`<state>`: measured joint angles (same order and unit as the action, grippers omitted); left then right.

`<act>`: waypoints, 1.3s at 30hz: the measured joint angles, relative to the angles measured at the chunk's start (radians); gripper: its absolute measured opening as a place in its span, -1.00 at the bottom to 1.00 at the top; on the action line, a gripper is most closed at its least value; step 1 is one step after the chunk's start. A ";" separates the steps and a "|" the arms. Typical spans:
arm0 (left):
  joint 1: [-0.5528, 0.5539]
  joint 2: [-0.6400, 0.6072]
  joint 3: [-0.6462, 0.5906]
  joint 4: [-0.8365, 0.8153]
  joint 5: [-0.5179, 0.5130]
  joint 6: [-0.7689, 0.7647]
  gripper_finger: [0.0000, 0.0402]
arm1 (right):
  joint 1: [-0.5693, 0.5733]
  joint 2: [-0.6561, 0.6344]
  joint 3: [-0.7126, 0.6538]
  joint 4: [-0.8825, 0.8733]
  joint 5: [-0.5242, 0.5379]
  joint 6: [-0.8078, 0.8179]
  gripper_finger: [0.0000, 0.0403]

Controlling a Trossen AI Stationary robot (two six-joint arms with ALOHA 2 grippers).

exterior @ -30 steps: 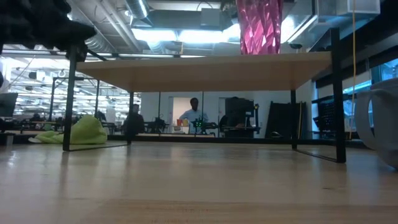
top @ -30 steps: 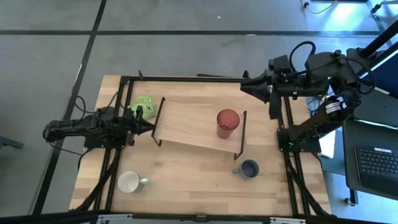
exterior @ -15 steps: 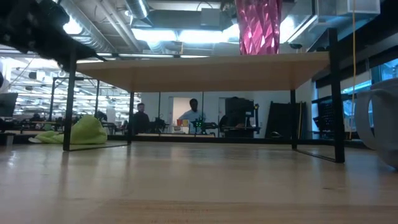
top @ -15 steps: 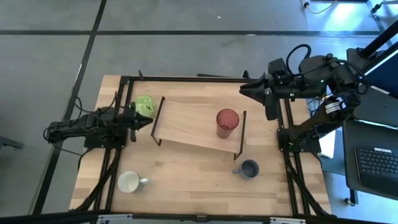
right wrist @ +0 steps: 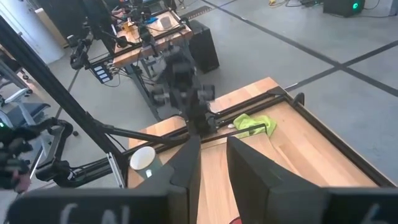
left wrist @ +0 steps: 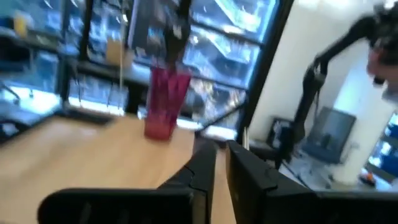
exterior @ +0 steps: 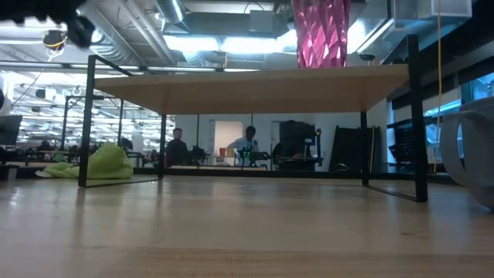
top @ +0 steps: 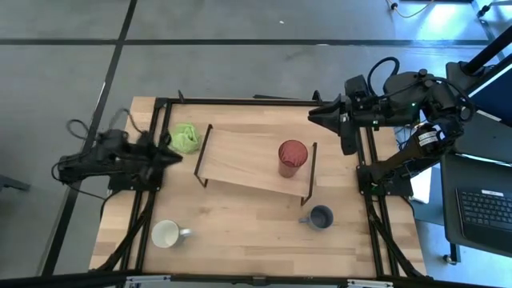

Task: Stack small to large cups/mugs on shelf
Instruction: Adjust the shelf on the table

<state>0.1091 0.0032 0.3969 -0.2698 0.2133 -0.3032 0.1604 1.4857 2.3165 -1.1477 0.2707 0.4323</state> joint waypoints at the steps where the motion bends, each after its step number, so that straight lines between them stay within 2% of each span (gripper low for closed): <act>1: 0.000 0.000 0.040 -0.028 -0.036 0.014 -0.82 | 0.000 0.000 0.000 0.000 0.000 -0.001 -0.61; 4: 0.000 0.000 0.174 -0.202 -0.123 0.041 -0.82 | 0.000 0.000 0.000 0.000 0.000 -0.008 -0.61; 6: 0.000 0.002 0.272 -0.402 -0.173 0.025 -0.82 | 0.000 0.000 0.000 0.000 0.000 -0.010 -0.61; 8: 0.000 0.010 0.346 -0.622 -0.216 -0.058 -0.82 | 0.000 0.000 0.000 0.000 0.000 -0.015 -0.61; 10: 0.000 0.018 0.388 -0.765 -0.213 -0.169 -0.82 | 0.000 0.000 0.000 0.000 0.000 -0.015 -0.61; 14: 0.000 0.019 0.396 -0.740 -0.132 -0.316 -0.83 | 0.000 0.000 0.000 0.000 0.004 -0.017 -0.61; 20: 0.000 0.019 0.397 -0.598 -0.204 -0.293 -0.83 | 0.000 0.000 0.000 0.000 0.027 -0.017 -0.61; 24: 0.000 0.019 0.389 -0.586 -0.192 -0.304 -0.83 | 0.000 0.000 0.000 0.000 0.027 -0.014 -0.61; 26: 0.000 0.019 0.365 -0.587 -0.211 -0.272 -0.83 | 0.000 0.000 0.000 0.000 0.027 -0.014 -0.61; 30: 0.000 0.019 0.275 -0.588 -0.275 -0.332 -0.83 | 0.000 0.000 0.000 0.000 0.039 -0.014 -0.61; 35: 0.000 0.020 0.191 -0.598 -0.203 -0.383 -0.83 | 0.000 0.000 0.000 0.000 0.054 -0.017 -0.61; 39: 0.000 0.019 0.158 -0.675 -0.203 -0.475 -0.85 | 0.000 0.000 0.000 0.000 0.076 -0.023 -0.61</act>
<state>0.1093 0.0223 0.5544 -0.9448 0.0107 -0.7781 0.1600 1.4857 2.3165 -1.1477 0.3466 0.4094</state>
